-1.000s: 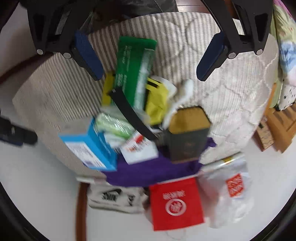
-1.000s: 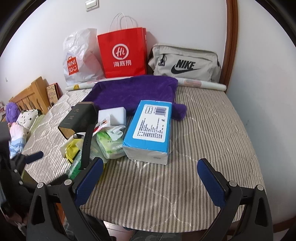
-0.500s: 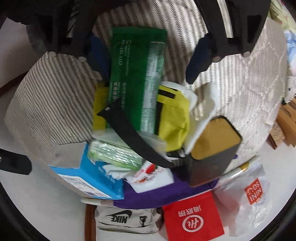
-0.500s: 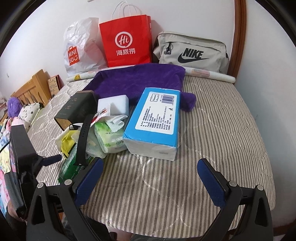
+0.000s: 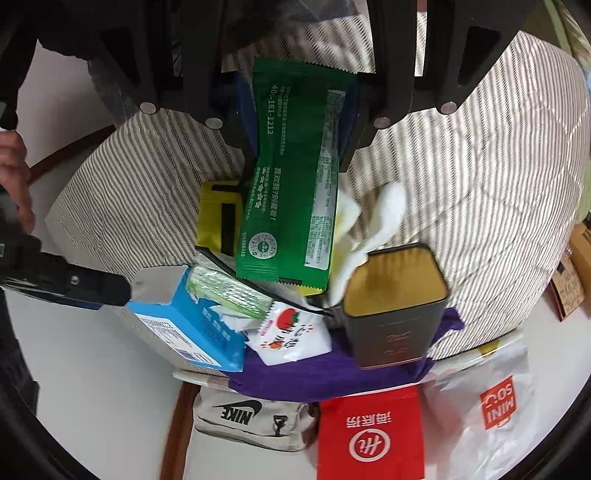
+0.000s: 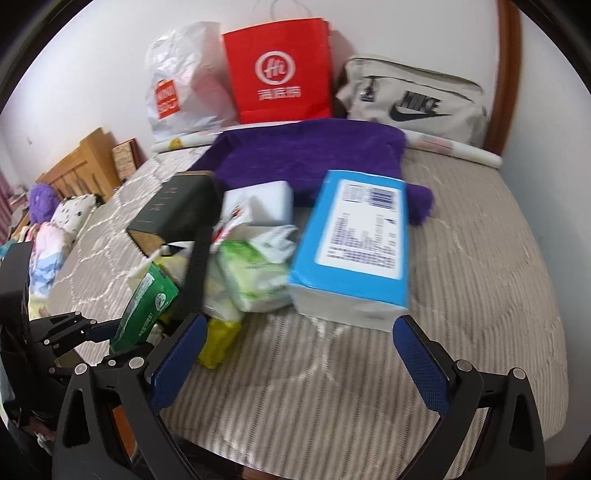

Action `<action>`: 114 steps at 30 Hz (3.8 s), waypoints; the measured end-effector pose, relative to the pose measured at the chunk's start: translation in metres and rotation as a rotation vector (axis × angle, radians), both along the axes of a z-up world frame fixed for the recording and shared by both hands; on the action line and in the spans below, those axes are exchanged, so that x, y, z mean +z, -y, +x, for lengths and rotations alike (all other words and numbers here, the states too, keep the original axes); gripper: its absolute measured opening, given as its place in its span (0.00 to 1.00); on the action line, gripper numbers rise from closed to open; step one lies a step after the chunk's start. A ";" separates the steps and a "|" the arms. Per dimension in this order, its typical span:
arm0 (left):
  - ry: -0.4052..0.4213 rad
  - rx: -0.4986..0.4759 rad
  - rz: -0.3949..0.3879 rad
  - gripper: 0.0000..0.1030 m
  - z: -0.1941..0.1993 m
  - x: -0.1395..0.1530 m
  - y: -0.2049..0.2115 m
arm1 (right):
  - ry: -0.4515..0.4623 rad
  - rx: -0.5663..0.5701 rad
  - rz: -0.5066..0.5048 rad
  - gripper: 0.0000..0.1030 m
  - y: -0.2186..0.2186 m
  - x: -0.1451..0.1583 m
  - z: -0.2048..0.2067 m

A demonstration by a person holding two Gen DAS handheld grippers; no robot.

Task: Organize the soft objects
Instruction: 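Grasp the black watch strap with the right gripper while the left gripper lifts the green packet, then carry the green packet and black strap toward the purple towel with both grippers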

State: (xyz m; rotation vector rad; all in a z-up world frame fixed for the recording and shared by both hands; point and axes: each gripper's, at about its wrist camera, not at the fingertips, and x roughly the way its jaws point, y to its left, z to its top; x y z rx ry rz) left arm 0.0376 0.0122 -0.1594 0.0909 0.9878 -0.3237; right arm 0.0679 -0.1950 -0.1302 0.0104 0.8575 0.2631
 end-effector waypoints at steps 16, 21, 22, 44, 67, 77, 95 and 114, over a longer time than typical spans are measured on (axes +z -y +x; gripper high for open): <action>0.025 0.200 -0.061 0.36 0.013 0.008 -0.080 | -0.097 0.199 0.051 0.47 -0.077 -0.024 0.045; 0.016 0.201 -0.092 0.36 0.022 0.006 -0.087 | -0.139 0.182 0.056 0.43 -0.083 -0.037 0.057; 0.014 0.199 -0.096 0.36 0.022 0.005 -0.088 | -0.136 0.181 0.061 0.39 -0.083 -0.037 0.058; -0.006 0.232 -0.069 0.36 0.031 0.000 -0.080 | -0.056 0.138 0.003 0.18 0.005 -0.017 -0.020; -0.071 0.323 0.005 0.36 0.047 -0.001 -0.073 | -0.070 0.183 -0.099 0.21 0.022 -0.074 -0.008; -0.112 0.303 -0.049 0.36 0.052 -0.015 -0.075 | -0.061 0.139 -0.090 0.20 0.020 -0.075 -0.004; 0.010 0.328 -0.090 0.35 0.030 0.043 -0.090 | 0.026 0.136 -0.017 0.20 0.026 -0.014 -0.030; 0.020 0.317 -0.064 0.35 0.078 0.080 -0.074 | 0.095 0.075 0.002 0.20 0.040 0.040 0.050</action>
